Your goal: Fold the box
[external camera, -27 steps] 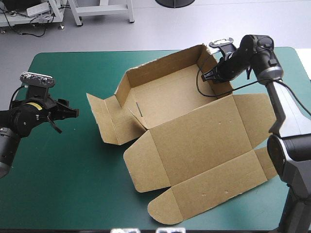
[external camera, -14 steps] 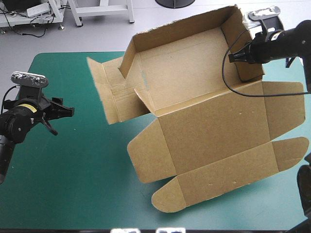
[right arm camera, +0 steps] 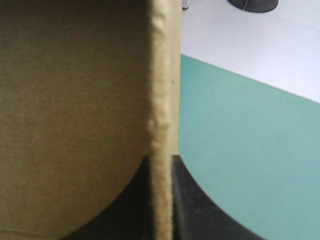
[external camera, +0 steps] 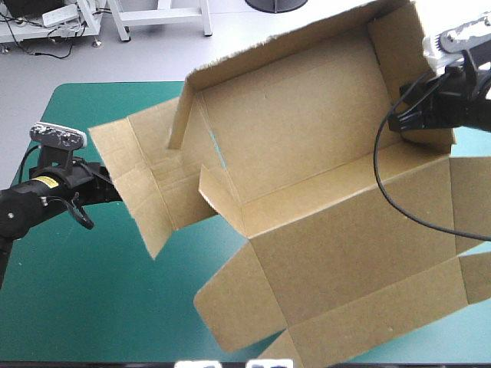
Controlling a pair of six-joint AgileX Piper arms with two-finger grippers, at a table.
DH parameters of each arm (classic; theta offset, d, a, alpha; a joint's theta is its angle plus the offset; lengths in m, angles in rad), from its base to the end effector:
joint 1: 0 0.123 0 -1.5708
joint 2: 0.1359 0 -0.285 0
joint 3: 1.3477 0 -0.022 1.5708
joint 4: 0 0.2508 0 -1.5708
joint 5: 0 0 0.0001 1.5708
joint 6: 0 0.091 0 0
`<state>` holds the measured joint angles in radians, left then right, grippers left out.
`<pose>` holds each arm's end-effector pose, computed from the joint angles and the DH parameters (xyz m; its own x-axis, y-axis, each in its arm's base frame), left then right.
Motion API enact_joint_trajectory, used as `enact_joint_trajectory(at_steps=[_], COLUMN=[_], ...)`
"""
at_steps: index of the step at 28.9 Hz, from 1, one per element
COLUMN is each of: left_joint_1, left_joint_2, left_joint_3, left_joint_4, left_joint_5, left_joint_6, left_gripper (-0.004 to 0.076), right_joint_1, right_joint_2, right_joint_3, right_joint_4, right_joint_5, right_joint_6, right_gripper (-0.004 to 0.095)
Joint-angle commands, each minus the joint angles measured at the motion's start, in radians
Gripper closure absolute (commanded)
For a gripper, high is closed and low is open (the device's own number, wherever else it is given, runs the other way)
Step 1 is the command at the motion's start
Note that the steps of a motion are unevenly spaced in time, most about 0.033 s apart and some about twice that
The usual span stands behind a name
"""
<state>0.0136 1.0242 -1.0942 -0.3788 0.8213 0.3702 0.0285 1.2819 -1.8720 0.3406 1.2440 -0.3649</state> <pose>0.2017 -0.0219 0.3938 -0.5620 0.0936 -0.8218 0.2667 0.9610 -0.0729 0.2109 0.0348 0.5339 -0.4307 -0.2486 -0.8676 -0.4173 0.9072 -0.0528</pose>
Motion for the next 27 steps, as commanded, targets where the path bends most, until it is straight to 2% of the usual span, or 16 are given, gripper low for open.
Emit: enact_joint_trajectory(at_steps=[1, 4, 8, 20, 27], left_joint_1=[0.002, 0.002, 0.002, 0.002, 0.002], left_joint_2=[-0.016, -0.007, 0.01, 0.013, 0.014], left_joint_3=[-0.036, -0.036, -0.036, -0.036, -0.036], left_joint_4=[-0.239, -0.389, -0.542, -0.726, -0.89], left_joint_5=[-0.024, 0.018, 0.121, 0.219, 0.313], left_joint_6=[0.149, 0.267, 0.367, 0.46, 0.53], left_gripper=[0.0353, 0.0353, 0.0353, 0.0353, 0.0352], right_joint_1=[-0.005, -0.005, -0.005, -0.005, -0.005], right_joint_2=[-0.044, -0.046, -0.041, -0.026, -0.026], right_joint_3=[0.087, 0.145, 0.201, 0.202, 0.202], right_joint_4=[0.044, 0.074, 0.138, 0.137, 0.137], right_joint_5=[-0.074, -0.115, -0.236, -0.243, -0.268], right_joint_6=[-0.012, -0.022, -0.041, -0.048, -0.051], right_gripper=[0.0933, 0.0933, 0.0933, 0.0933, 0.0933])
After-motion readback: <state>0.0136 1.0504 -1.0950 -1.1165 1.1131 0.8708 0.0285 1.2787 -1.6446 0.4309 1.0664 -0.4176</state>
